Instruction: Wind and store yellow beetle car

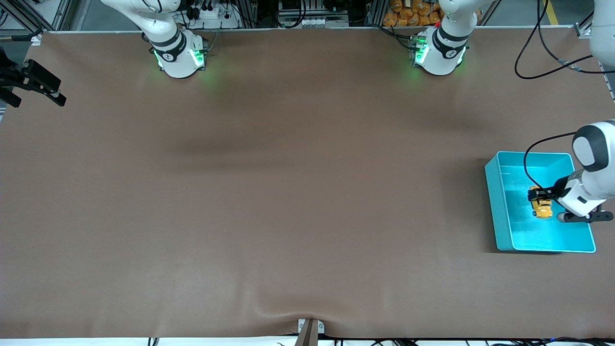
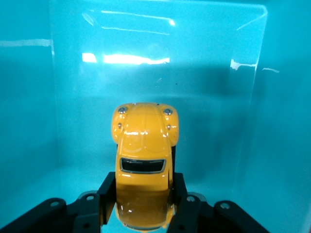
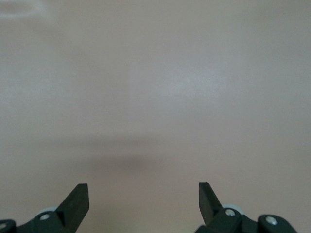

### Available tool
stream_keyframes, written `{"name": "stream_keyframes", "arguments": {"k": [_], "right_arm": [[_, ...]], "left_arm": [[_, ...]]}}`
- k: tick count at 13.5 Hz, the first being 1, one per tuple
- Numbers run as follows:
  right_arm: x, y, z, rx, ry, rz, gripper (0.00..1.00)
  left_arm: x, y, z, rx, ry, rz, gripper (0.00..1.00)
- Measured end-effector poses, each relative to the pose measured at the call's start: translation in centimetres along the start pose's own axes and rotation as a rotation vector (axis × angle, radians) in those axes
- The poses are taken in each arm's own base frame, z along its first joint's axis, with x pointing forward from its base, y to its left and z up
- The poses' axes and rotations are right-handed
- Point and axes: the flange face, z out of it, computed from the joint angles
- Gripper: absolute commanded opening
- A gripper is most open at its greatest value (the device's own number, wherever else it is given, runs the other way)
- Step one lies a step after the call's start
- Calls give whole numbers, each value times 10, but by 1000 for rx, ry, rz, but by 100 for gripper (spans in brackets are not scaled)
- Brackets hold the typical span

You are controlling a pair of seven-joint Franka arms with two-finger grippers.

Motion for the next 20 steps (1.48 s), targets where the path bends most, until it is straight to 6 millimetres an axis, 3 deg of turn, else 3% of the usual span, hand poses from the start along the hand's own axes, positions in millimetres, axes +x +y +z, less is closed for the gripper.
{"name": "stream_keyframes", "arguments": {"k": [1, 2, 3, 4, 5, 8, 10, 12, 15, 18, 20], "right_arm": [[0, 0, 0, 0, 1, 0, 100], [0, 0, -2, 0, 4, 0, 100], [0, 0, -4, 0, 8, 0, 100], [0, 0, -5, -1, 11, 0, 100], [0, 0, -6, -1, 13, 0, 100], [0, 5, -6, -2, 13, 10, 100], [0, 10, -7, -3, 13, 19, 100], [-1, 12, -7, -3, 13, 24, 100], [-1, 13, -7, -3, 14, 25, 100], [-1, 18, -9, -5, 17, 30, 100], [-2, 22, -11, -6, 16, 30, 100]], "left_arm": [[0, 1, 9, -5, -10, 1, 0], [1, 2, 19, -9, -15, 4, 8], [1, 2, 29, -10, -18, 9, 37], [2, 3, 39, -9, -23, 14, 91], [2, 4, 46, -11, -29, 17, 100], [5, 4, 44, -10, -20, 20, 100], [13, 9, 26, -4, 13, 29, 100], [19, 19, -22, 11, 60, 47, 100], [10, 49, -119, 39, 100, 86, 100], [-15, 92, -191, 64, 80, 81, 100], [-34, 135, -228, 84, 66, 67, 100]]}}
